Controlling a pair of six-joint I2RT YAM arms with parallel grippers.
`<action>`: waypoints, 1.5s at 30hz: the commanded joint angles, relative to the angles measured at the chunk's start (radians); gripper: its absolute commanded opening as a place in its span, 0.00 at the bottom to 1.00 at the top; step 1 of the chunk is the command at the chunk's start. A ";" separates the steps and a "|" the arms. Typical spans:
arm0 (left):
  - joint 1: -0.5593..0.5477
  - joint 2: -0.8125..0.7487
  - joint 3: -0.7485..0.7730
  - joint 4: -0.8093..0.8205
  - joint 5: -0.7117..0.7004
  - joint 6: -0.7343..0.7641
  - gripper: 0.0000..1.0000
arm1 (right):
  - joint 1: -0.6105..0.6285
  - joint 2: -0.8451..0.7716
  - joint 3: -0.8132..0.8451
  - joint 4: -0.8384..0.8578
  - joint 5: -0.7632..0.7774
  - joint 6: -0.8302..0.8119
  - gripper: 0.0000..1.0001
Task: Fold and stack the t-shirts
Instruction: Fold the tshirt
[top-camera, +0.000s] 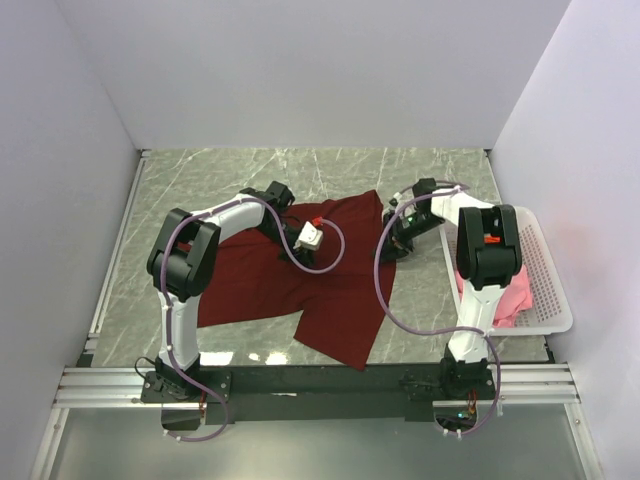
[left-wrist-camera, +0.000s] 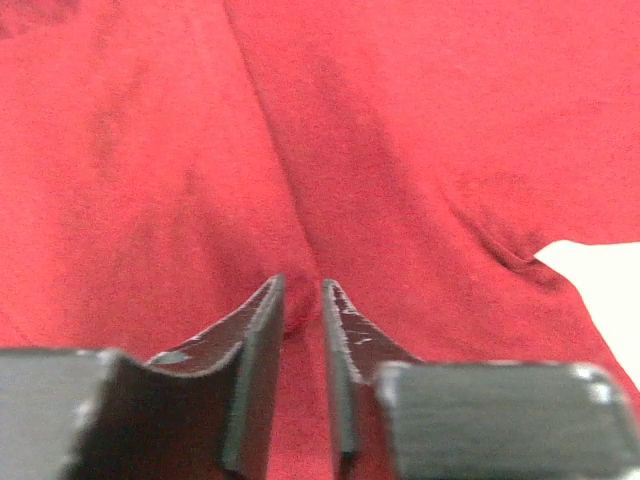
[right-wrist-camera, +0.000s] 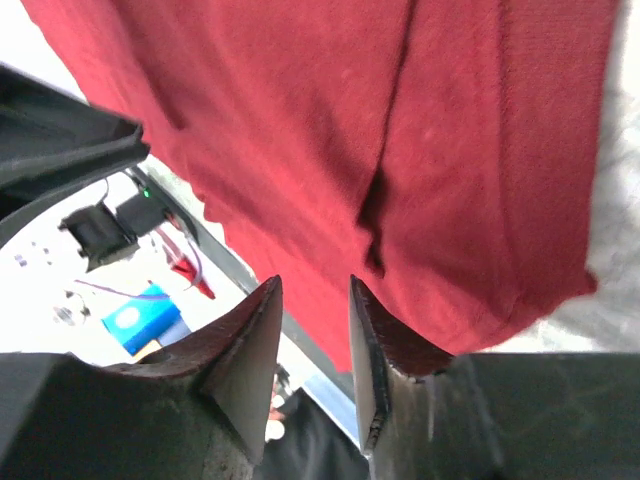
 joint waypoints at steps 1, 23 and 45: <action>0.003 -0.051 -0.014 -0.081 0.014 0.057 0.33 | 0.000 -0.083 0.063 -0.060 -0.003 -0.071 0.41; 0.594 -0.329 -0.140 0.297 -0.435 -1.344 0.34 | 0.141 0.266 0.781 0.073 0.390 -0.126 0.42; 0.699 -0.002 0.071 0.204 -0.692 -1.474 0.31 | 0.100 0.313 0.755 0.060 0.618 -0.219 0.27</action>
